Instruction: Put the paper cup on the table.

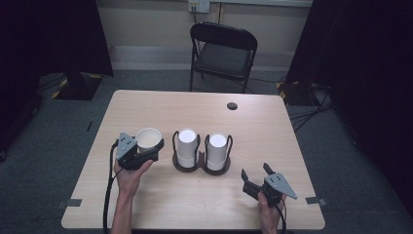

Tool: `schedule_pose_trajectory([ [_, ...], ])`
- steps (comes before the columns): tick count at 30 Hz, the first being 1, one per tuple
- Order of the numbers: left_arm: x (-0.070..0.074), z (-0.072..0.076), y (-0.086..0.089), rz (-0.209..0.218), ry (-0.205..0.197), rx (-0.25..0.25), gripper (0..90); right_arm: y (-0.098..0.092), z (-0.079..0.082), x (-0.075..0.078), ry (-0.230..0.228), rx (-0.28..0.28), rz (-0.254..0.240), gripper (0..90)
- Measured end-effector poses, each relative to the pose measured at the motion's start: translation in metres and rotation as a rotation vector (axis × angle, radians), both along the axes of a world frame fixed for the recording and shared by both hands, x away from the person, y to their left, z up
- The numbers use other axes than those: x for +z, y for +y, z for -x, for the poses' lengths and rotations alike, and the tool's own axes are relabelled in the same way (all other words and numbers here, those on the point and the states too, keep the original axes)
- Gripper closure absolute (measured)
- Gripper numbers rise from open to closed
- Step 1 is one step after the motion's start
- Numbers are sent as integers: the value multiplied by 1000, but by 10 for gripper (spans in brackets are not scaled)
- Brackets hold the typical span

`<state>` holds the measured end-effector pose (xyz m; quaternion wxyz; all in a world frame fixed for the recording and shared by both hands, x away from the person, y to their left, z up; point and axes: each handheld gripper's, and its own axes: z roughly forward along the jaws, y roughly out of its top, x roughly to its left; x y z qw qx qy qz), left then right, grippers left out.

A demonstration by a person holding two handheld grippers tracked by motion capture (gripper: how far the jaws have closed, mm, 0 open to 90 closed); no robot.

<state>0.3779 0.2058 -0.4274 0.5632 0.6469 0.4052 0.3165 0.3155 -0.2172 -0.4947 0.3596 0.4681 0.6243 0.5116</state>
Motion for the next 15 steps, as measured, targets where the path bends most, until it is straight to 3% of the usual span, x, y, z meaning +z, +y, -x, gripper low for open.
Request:
schedule_pose_trajectory([
  [5, 3, -7, 1, -20, 1, 3, 231, -3, 2, -1, -19, -23, -29, 139],
  [9, 1, -24, 2, -52, 29, 25, 229, 1, 2, 0, -22, -23, 8, 139],
  [11, -2, -32, 3, -41, 52, 21, 228, 4, 3, 0, -30, -29, 28, 139],
  [15, -7, -40, 5, -27, 58, 16, 227, 3, 4, 0, -27, -18, 20, 139],
])
